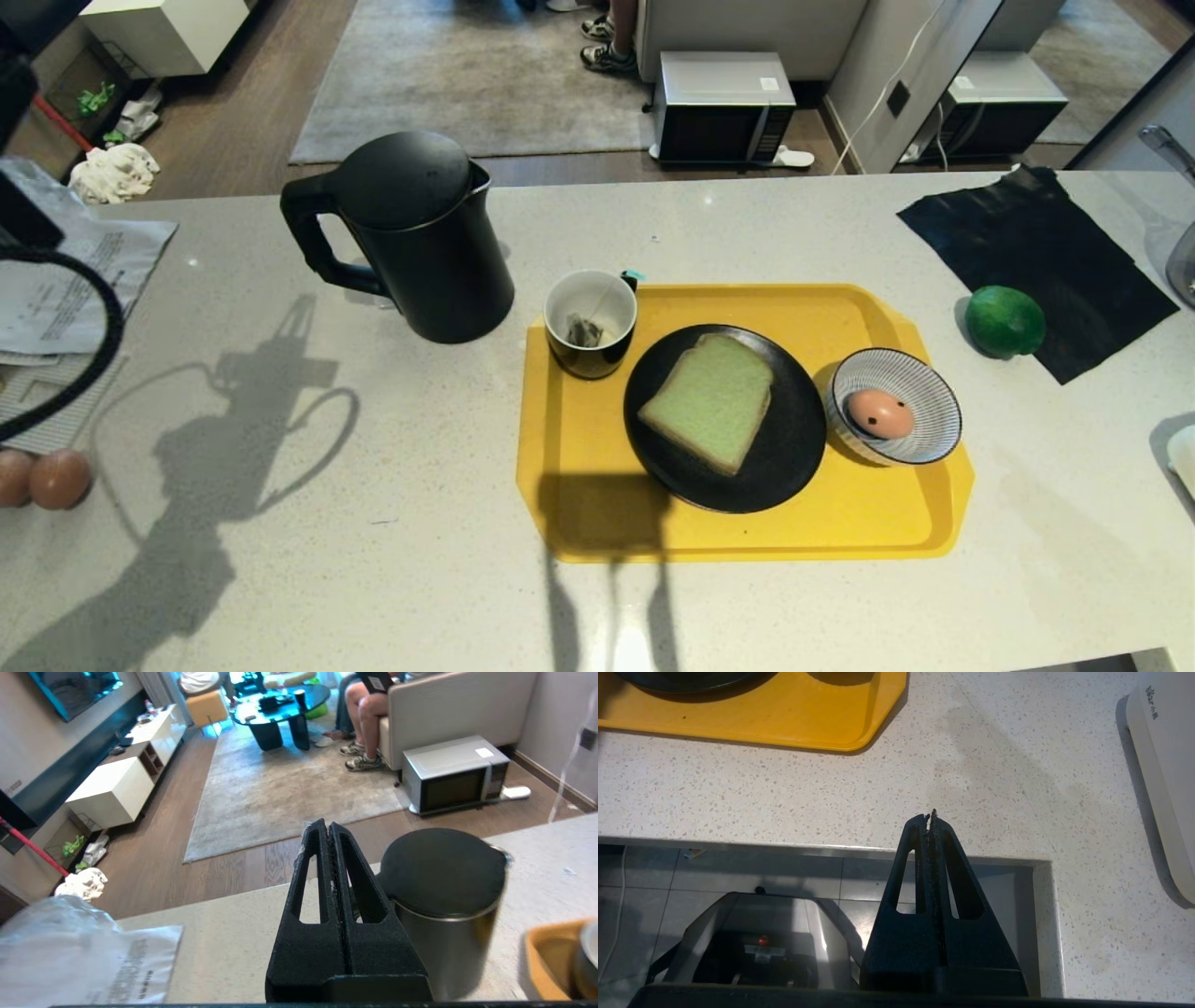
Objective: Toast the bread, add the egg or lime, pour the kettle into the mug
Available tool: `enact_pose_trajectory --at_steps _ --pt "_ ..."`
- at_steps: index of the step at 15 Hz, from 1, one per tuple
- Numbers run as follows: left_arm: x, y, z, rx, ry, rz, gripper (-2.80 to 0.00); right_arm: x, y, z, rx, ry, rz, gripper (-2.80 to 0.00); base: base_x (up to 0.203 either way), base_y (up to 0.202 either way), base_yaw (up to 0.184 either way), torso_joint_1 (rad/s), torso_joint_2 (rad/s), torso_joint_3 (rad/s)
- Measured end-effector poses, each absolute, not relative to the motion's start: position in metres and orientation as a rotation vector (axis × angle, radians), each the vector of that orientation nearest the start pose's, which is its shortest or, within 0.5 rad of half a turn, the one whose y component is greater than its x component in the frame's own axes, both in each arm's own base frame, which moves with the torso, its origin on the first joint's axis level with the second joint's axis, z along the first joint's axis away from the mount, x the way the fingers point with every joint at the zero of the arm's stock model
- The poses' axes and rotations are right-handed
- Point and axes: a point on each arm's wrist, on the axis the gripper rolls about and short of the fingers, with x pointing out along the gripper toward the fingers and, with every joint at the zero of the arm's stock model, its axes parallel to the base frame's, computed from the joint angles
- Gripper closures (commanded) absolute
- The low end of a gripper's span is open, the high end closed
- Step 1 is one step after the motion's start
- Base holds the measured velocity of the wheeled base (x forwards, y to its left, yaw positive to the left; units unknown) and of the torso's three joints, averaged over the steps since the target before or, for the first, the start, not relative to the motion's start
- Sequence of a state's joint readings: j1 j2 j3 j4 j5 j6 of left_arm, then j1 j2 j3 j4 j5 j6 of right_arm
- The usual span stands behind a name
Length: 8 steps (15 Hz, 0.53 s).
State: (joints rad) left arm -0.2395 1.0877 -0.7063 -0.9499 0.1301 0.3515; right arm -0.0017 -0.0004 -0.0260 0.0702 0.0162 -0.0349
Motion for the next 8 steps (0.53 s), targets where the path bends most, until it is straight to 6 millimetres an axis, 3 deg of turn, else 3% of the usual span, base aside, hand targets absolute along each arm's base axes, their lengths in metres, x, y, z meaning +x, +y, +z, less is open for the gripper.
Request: enact_pose_trajectory --at_steps 2,5,8 --pt "0.1 -0.023 0.34 0.258 -0.528 -0.03 0.0 -0.025 0.0 0.075 -0.034 0.044 0.015 0.0 0.0 0.0 0.0 0.0 0.0 0.0" --pt "0.053 -0.01 0.338 0.291 -0.419 -0.037 0.0 -0.025 0.0 0.075 -0.034 0.044 0.015 0.0 0.0 0.0 0.0 0.0 0.0 0.0" --pt "0.038 -0.003 0.342 0.264 -0.402 0.063 0.0 -0.025 0.0 0.075 -0.034 0.043 0.015 0.0 0.0 0.0 0.0 0.0 0.0 0.0"
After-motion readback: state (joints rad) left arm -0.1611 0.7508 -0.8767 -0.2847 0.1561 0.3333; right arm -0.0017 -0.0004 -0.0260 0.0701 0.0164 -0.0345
